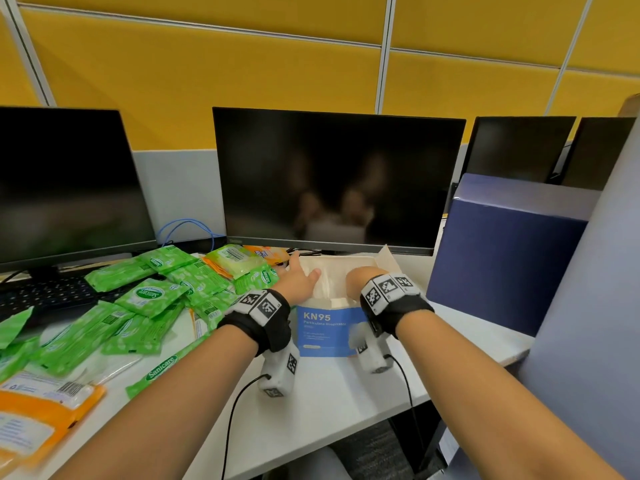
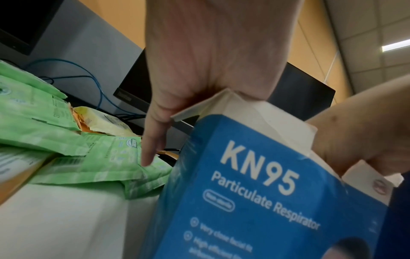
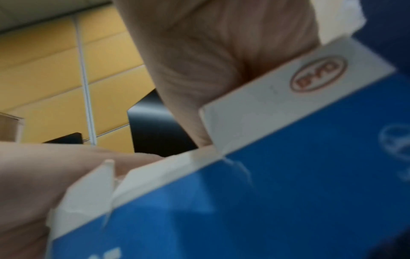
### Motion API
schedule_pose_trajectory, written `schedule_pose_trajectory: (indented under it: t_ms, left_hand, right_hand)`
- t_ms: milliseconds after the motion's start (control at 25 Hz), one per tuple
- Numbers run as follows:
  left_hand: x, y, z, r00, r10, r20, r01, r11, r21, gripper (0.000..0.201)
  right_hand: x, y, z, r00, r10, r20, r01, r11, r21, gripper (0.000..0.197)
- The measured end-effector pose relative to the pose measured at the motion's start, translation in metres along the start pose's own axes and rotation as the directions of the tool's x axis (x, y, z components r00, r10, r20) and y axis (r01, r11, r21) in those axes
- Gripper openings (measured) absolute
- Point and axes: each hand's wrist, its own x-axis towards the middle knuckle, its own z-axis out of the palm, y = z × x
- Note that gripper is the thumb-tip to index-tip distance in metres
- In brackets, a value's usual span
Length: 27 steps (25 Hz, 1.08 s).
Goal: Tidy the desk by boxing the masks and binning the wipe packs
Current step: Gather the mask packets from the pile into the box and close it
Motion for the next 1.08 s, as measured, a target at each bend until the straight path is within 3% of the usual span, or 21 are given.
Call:
schedule_pose_trajectory:
  t_ms: [120,160,200,280,360,560,720,920,1080]
  left_hand:
    - [-0.002,0.001,-0.002,0.997,-0.049,0.059,0.055,0.992,-0.110,0.073]
    - [-0.003,0.002,-0.003,0.996,-0.061,0.070,0.070,0.988,-0.138,0.071]
    - [-0.003,0.002,-0.002,0.996,-0.059,0.066,0.068,0.988,-0.138,0.070]
    - [0.001,0.002,0.001,0.998,-0.049,0.036,0.052,0.996,-0.075,0.072]
    - [0.007,0.001,0.004,0.998,-0.051,0.024,0.052,0.998,-0.041,0.075]
    - [0.010,-0.002,0.007,0.999,-0.045,0.021,0.047,0.994,-0.098,0.064]
    - [0.009,-0.004,0.010,0.996,-0.078,-0.035,0.071,0.982,-0.177,0.056]
    - [0.006,0.002,0.010,0.990,-0.136,0.035,0.141,0.969,-0.202,0.061]
    - [0.001,0.001,-0.002,0.994,-0.030,-0.106,0.015,0.991,-0.136,0.056]
  right_hand:
    - [0.075,0.014,0.025,0.996,0.035,0.080,-0.045,0.992,0.119,0.065]
    - [0.074,0.011,0.020,0.992,0.048,0.115,-0.063,0.989,0.132,0.069]
    - [0.068,0.006,0.015,0.987,0.012,0.160,-0.055,0.961,0.269,0.063]
    - [0.044,-0.007,0.003,0.977,-0.094,0.190,-0.040,0.802,0.597,0.044]
    - [-0.005,-0.022,-0.019,0.966,-0.132,0.222,-0.064,0.710,0.701,0.052]
    - [-0.023,-0.033,-0.021,0.975,-0.124,0.185,0.000,0.829,0.560,0.068]
    - [-0.022,-0.026,-0.016,0.993,-0.070,0.096,0.014,0.872,0.489,0.060]
    - [-0.022,-0.028,-0.012,0.993,-0.063,0.096,0.005,0.861,0.509,0.066]
    - [-0.022,-0.025,-0.016,0.998,-0.022,0.062,-0.016,0.836,0.549,0.065]
